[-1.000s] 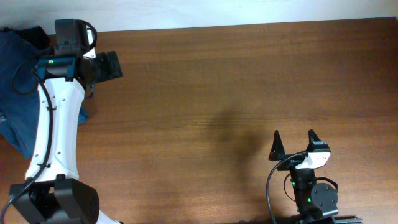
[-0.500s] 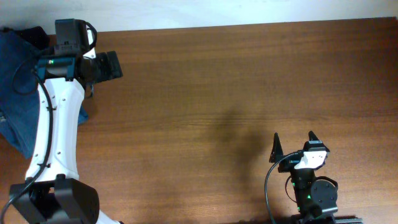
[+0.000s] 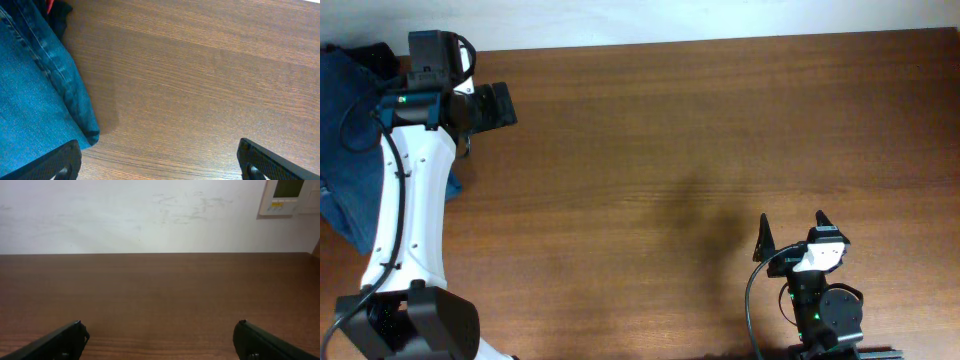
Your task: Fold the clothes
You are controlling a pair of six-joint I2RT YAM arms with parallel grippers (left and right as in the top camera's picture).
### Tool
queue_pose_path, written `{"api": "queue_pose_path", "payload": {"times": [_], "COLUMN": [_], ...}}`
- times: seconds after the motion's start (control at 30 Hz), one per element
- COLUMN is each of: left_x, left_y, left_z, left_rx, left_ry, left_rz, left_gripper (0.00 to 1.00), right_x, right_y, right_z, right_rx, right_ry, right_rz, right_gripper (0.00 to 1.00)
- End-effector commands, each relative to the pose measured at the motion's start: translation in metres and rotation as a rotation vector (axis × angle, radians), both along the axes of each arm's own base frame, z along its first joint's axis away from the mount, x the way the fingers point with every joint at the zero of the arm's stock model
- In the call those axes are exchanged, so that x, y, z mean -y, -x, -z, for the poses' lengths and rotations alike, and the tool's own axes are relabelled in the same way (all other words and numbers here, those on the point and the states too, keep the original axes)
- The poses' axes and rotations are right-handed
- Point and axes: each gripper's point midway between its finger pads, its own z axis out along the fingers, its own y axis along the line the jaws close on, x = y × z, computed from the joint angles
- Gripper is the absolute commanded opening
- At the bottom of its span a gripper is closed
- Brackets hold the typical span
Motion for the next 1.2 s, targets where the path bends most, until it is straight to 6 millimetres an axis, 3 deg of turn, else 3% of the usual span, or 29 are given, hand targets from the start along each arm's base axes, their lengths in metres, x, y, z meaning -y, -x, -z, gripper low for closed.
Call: {"api": "queue_pose_path", "payload": {"times": [0.0, 0.37, 0.47, 0.6, 0.73, 0.87, 1.0, 1.17], "left_x": [-0.002, -0.001, 0.000, 0.003, 0.007, 0.014, 0.016, 0.016], "left_y": [0.001, 0.002, 0.008, 0.025, 0.054, 0.094, 0.141, 0.195], "left_z": [-0.004, -0.008, -0.026, -0.071, -0.116, -0.135, -0.123, -0.082], "left_rx": [0.011, 0.020, 0.064, 0.171, 0.286, 0.354, 0.375, 0.397], "left_ry": [0.007, 0.007, 0.005, 0.002, -0.001, 0.001, 0.002, 0.001], "left_rz": [-0.012, -0.010, -0.008, 0.000, 0.007, 0.024, 0.029, 0.029], "left_gripper": [0.99, 0.99, 0.99, 0.99, 0.99, 0.99, 0.99, 0.99], "right_x": [0.000, 0.000, 0.000, 0.000, 0.000, 0.000, 0.000, 0.000], "right_y": [0.000, 0.000, 0.000, 0.000, 0.000, 0.000, 0.000, 0.000], "right_z": [0.002, 0.002, 0.002, 0.002, 0.002, 0.002, 0.002, 0.002], "right_rx": [-0.005, -0.005, -0.005, -0.005, -0.005, -0.005, -0.005, -0.005], "right_ry": [0.010, 0.010, 0.010, 0.010, 0.010, 0.010, 0.010, 0.010], "right_rz": [-0.004, -0.004, -0.004, -0.004, -0.004, -0.004, -0.004, -0.004], "right_gripper": [0.99, 0.99, 0.99, 0.99, 0.99, 0.99, 0.99, 0.99]}}
